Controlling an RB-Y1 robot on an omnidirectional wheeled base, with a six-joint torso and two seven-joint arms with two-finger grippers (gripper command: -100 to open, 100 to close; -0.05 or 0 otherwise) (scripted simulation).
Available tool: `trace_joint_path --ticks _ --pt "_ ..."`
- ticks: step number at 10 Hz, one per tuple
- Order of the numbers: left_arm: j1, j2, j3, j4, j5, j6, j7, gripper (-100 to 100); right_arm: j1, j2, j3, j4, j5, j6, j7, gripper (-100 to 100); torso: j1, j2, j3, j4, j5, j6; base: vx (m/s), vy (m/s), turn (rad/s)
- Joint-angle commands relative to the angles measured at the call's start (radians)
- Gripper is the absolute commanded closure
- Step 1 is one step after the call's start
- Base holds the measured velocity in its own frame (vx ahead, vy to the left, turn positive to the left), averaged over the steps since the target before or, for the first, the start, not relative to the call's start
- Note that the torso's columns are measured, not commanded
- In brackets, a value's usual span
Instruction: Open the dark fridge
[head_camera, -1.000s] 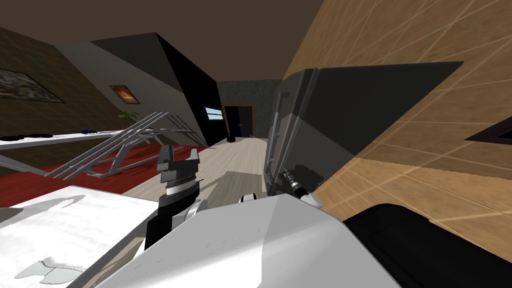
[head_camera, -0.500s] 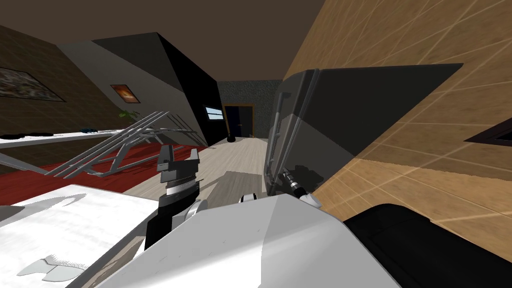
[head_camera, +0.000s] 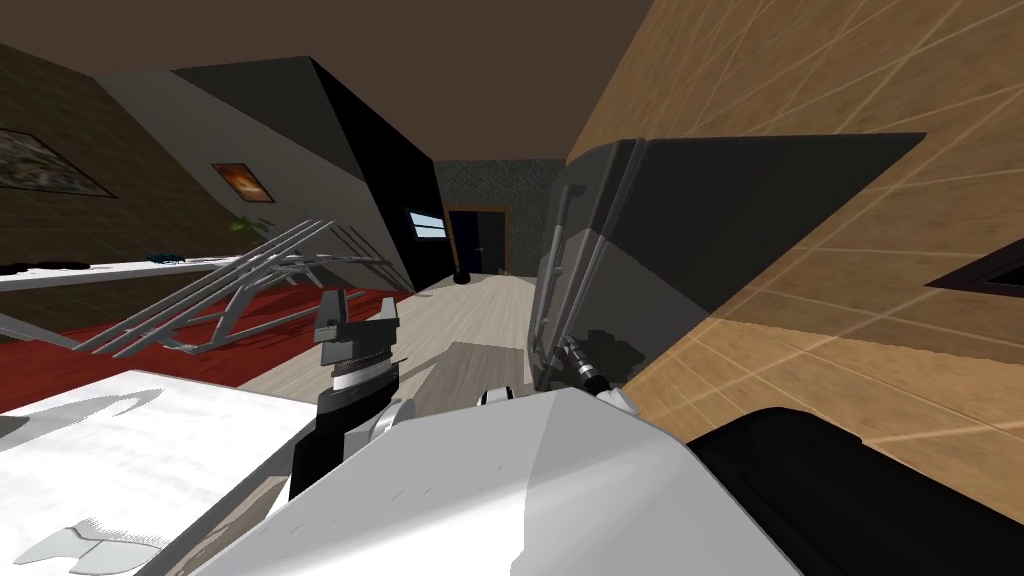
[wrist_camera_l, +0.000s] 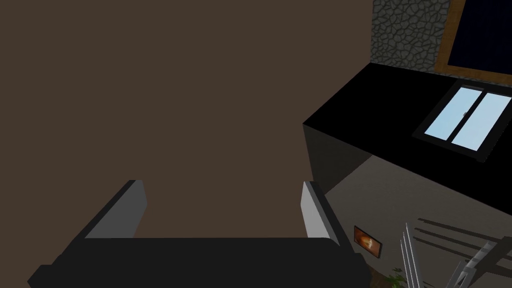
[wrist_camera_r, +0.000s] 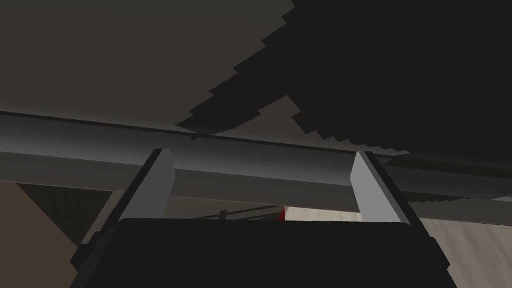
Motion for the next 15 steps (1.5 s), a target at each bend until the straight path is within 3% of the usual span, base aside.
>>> trace_joint_path --ticks 1,4,5,6,7,8,9,12,14,15 --pt "0.0 0.0 0.0 0.0 0.0 0.0 0.0 0 -0.038 0.031 0.021 0.001 -0.021 0.031 -0.009 -100 -0.002 0.0 0.0 0.0 -0.001 0.0 0.012 0.001 -0.019" --pt "0.0 0.0 0.0 0.0 0.0 0.0 0.0 0 -0.038 0.031 0.021 0.001 -0.021 0.031 -0.009 -100 -0.001 -0.001 -0.002 0.0 0.005 0.007 0.008 0.045 0.06" --pt "0.0 0.0 0.0 0.0 0.0 0.0 0.0 0 -0.044 0.06 0.019 0.008 -0.037 0.043 -0.013 -100 -0.01 -0.001 -0.003 0.001 0.007 0.014 0.001 0.034 0.031" --pt "0.0 0.0 0.0 0.0 0.0 0.0 0.0 0 -0.044 0.06 0.019 0.008 -0.037 0.043 -0.013 -100 -0.016 0.001 -0.003 0.002 0.007 0.02 0.011 0.015 -0.004" --pt "0.0 0.0 0.0 0.0 0.0 0.0 0.0 0 -0.051 0.102 0.017 0.015 -0.053 0.054 -0.017 -100 -0.019 0.004 0.0 0.003 0.006 0.022 0.013 0.007 -0.024" --pt "0.0 0.0 0.0 0.0 0.0 0.0 0.0 0 -0.031 0.089 0.019 0.032 -0.043 0.057 -0.009 -100 -0.02 0.005 0.002 0.003 0.005 0.022 -0.012 0.015 -0.015" --pt "0.0 0.0 0.0 0.0 0.0 0.0 0.0 0 -0.032 0.093 0.065 0.028 0.006 0.01 -0.061 -100 -0.019 0.009 0.004 -0.001 0.002 0.025 -0.065 -0.054 0.175" --pt "0.0 0.0 0.0 0.0 0.0 0.0 0.0 0 -0.032 0.093 0.065 0.028 0.092 -0.055 -0.142 -100 -0.015 0.015 0.005 -0.005 0.001 0.03 -0.023 -0.048 0.042" --pt "0.0 0.0 0.0 0.0 0.0 0.0 0.0 0 -0.032 0.093 0.065 0.028 0.136 -0.055 -0.193 -100 -0.007 0.022 0.009 -0.002 0.004 0.03 0.023 0.001 -0.002" --pt "0.0 0.0 0.0 0.0 0.0 0.0 0.0 0 -0.035 0.094 0.11 0.023 0.173 -0.104 -0.222 -100 -0.007 0.024 0.01 -0.002 0.004 0.03 -0.032 -0.054 0.23"
